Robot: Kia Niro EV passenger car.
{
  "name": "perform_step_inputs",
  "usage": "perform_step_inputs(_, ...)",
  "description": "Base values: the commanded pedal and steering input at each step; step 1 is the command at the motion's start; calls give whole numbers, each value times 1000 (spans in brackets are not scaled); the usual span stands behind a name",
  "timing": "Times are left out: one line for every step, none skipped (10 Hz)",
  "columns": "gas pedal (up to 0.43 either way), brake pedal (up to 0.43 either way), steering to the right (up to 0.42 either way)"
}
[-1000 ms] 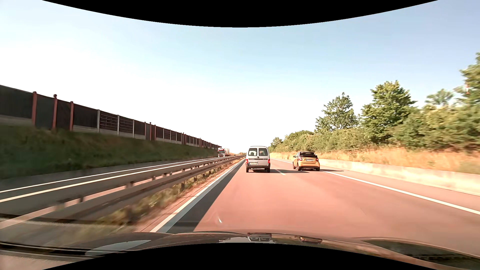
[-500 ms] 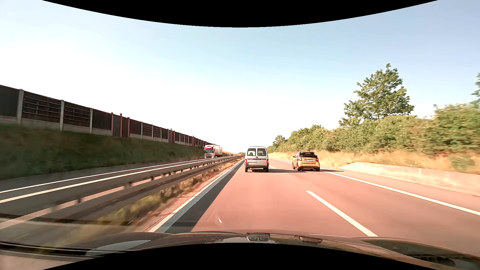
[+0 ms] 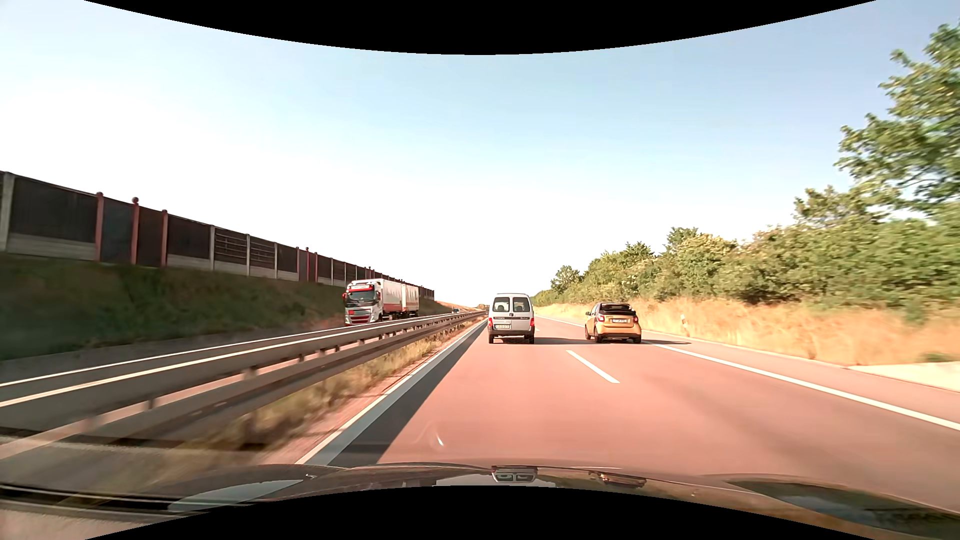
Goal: Follow the waypoints while adhering to traffic rules and regulations
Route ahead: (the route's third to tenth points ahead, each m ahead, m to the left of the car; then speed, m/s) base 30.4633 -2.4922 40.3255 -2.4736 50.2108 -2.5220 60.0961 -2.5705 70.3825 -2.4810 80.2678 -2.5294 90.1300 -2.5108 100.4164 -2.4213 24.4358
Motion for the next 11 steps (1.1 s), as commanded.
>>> perform_step_inputs(350,6,-2)
perform_step_inputs(350,6,-2)
perform_step_inputs(350,6,-3)
perform_step_inputs(350,6,-3)
perform_step_inputs(350,6,-3)
perform_step_inputs(350,6,-4)
perform_step_inputs(350,6,-4)
perform_step_inputs(350,6,-4)
perform_step_inputs(350,6,-4)
perform_step_inputs(350,6,-4)
perform_step_inputs(350,6,-4)
